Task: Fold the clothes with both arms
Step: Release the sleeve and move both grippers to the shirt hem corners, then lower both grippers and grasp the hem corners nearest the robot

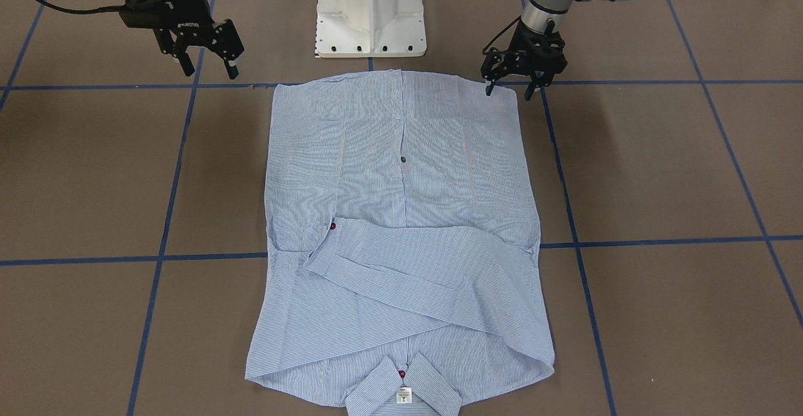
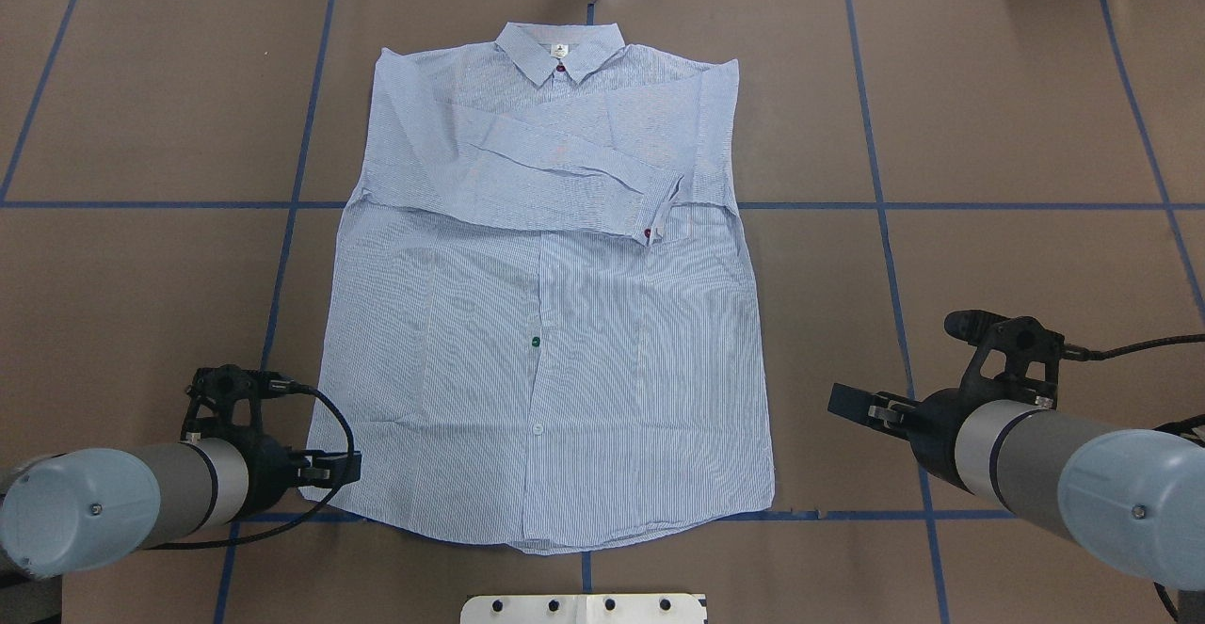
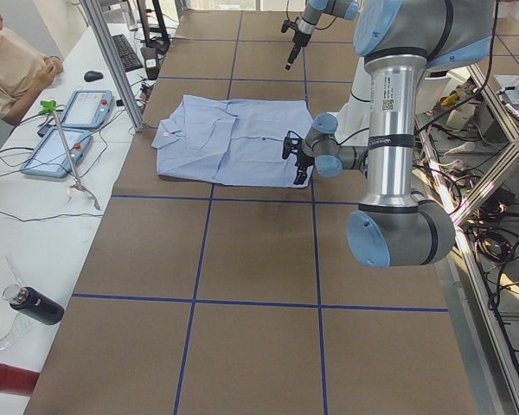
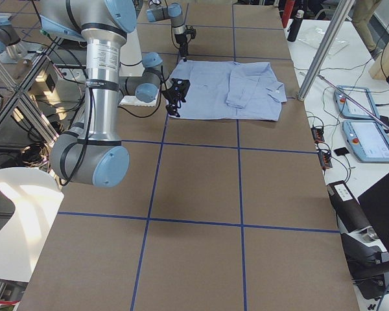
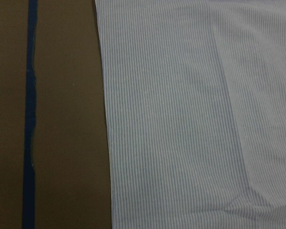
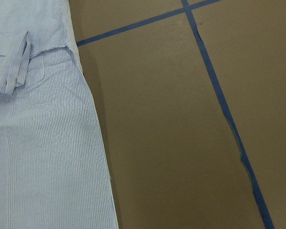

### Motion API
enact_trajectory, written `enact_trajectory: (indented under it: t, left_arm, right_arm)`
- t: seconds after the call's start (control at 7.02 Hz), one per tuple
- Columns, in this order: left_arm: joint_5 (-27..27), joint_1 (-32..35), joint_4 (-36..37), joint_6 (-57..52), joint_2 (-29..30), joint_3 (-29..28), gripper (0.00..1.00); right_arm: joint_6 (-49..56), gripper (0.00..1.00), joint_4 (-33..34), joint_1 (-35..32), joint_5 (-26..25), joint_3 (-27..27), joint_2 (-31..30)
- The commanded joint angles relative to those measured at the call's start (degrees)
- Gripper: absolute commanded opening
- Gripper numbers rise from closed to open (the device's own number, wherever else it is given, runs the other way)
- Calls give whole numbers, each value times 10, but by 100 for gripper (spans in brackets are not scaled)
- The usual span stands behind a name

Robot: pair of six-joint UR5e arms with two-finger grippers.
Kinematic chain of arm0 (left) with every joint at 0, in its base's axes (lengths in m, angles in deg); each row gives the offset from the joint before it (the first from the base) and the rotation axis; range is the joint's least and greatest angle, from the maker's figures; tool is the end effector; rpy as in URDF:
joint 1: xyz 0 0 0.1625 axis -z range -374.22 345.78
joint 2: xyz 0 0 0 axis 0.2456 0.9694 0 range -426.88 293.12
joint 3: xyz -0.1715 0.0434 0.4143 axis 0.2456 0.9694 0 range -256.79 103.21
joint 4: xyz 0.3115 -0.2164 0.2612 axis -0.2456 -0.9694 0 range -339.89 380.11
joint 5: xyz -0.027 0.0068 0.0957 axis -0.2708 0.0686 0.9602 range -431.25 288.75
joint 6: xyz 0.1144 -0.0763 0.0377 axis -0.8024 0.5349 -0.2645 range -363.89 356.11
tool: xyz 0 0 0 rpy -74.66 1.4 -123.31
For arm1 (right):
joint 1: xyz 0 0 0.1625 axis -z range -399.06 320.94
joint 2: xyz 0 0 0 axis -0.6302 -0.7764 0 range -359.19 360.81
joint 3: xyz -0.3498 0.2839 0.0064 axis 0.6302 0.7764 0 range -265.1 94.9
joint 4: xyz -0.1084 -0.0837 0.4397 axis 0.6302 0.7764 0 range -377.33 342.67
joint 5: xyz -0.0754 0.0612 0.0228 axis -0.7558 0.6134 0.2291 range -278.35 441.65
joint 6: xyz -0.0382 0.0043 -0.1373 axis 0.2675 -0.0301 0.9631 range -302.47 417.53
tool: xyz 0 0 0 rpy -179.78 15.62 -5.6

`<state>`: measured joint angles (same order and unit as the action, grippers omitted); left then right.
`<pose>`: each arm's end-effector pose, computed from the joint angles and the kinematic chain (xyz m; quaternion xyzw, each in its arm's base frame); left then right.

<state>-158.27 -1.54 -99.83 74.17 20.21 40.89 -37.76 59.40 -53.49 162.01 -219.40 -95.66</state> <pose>0.5069 -0.2583 0.4287 0.1204 0.4439 -0.0177 0.8878 -0.4155 -0.2691 0.3504 0.1097 -0.4224 0.1897 0.8795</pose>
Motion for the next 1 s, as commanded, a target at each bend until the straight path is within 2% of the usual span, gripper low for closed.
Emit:
enact_trajectory:
  t: [0.0, 0.43, 0.85]
  left_arm:
    - [1, -11, 1, 9, -2, -7, 77]
    - [0, -11, 10, 10, -1, -10, 68]
    - [0, -11, 11, 10, -2, -15, 64]
  right_arm:
    - [-1, 100, 0, 1, -1, 0, 0]
    - [-1, 100, 0, 1, -2, 0, 0]
    - [-1, 100, 0, 2, -2, 0, 0]
